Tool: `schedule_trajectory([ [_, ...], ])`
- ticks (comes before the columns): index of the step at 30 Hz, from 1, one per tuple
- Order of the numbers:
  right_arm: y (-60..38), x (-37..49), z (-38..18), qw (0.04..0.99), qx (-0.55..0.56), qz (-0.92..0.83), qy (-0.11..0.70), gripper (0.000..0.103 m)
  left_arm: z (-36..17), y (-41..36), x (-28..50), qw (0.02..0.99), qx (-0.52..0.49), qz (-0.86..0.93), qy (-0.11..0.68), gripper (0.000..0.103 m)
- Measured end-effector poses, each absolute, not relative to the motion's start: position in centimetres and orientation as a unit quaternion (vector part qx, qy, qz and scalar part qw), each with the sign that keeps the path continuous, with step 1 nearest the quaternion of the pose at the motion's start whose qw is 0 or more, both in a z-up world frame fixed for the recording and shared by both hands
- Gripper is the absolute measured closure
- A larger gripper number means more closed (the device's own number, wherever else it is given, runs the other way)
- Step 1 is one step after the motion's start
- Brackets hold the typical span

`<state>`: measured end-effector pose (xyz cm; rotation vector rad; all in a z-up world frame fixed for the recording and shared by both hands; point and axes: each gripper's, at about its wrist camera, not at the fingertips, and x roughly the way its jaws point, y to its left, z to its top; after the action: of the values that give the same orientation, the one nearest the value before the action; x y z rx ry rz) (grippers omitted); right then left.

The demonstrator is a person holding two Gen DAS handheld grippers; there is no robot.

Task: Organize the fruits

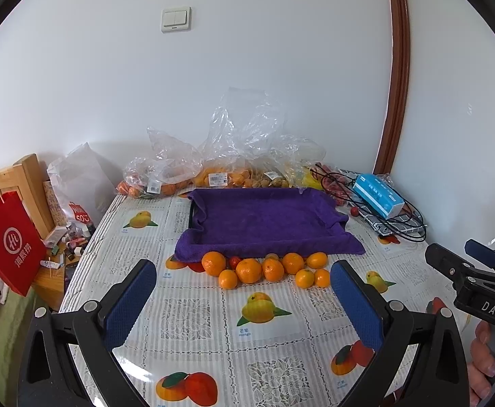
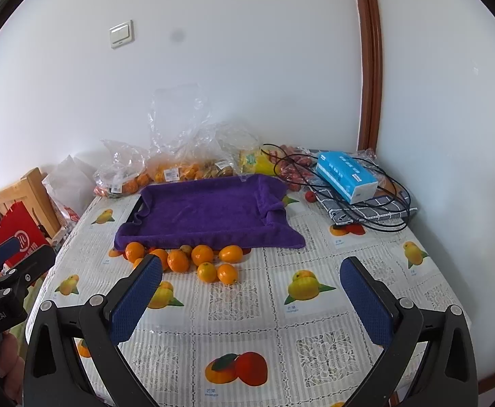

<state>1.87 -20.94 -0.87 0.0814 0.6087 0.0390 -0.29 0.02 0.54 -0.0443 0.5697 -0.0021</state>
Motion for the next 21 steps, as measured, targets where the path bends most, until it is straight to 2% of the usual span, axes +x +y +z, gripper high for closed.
schedule_trajectory([
  [21,-20.59,1.75,-1.00,0.953,0.041,0.021,0.300,0.000,0.65,0.18,-0.40,0.960,-0.026,-0.002,0.279,0.000],
])
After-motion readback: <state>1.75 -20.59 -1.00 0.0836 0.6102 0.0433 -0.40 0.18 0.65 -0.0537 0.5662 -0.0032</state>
